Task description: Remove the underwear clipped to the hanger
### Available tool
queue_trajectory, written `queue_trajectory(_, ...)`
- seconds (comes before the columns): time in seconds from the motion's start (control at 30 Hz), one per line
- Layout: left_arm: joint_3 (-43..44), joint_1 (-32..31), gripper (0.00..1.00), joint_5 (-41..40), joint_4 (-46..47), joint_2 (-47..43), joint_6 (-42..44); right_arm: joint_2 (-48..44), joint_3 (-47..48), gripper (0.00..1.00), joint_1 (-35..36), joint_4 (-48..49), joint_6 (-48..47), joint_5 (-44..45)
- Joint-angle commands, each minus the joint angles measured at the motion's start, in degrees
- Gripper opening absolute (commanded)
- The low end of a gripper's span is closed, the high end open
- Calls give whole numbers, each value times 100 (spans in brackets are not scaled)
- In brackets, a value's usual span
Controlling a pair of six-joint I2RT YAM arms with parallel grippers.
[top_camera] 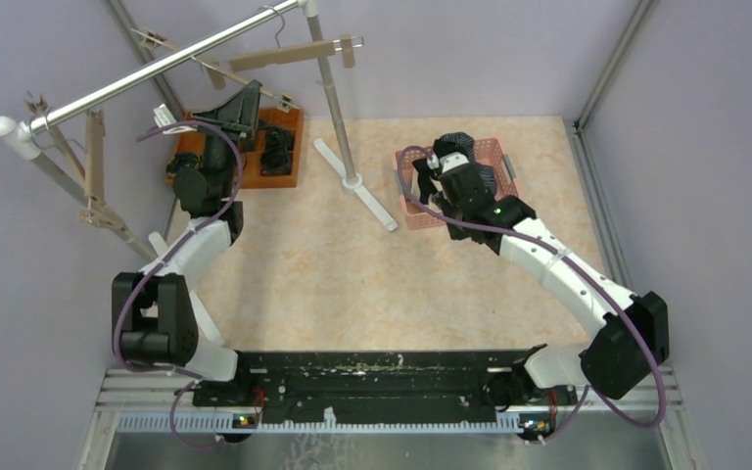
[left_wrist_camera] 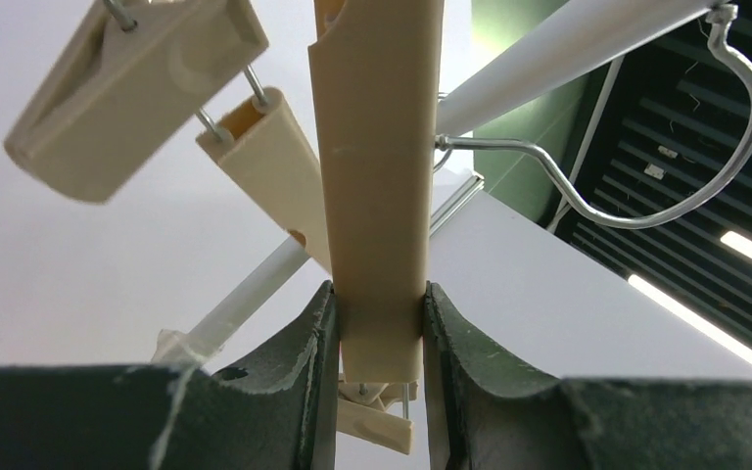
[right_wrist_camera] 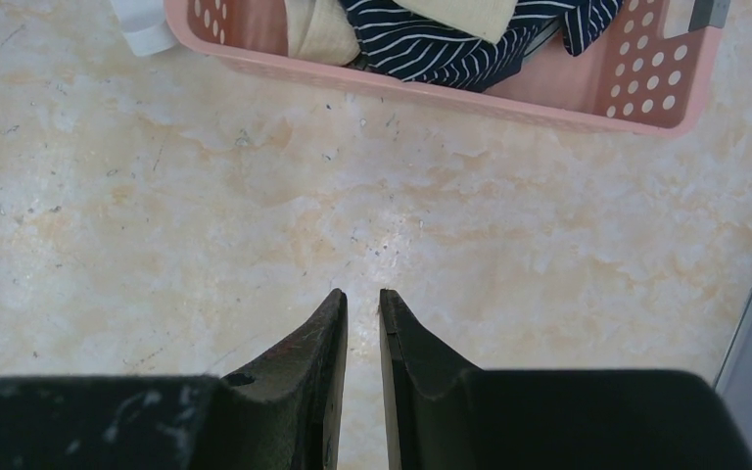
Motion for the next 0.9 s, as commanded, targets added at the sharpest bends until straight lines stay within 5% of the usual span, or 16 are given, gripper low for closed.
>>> queue_trajectory(0.0, 203, 37, 0, -128, 438, 190, -236, -83, -8, 19, -34, 249, -60, -68)
queue_trajectory(0.33, 628, 38, 0, 68, 413, 105, -4, 65, -146, 19, -34, 376, -42, -223)
queue_trajectory(0.87, -241, -5, 0, 548, -261, -752, 118, 188, -58, 19, -33, 373, -24, -136)
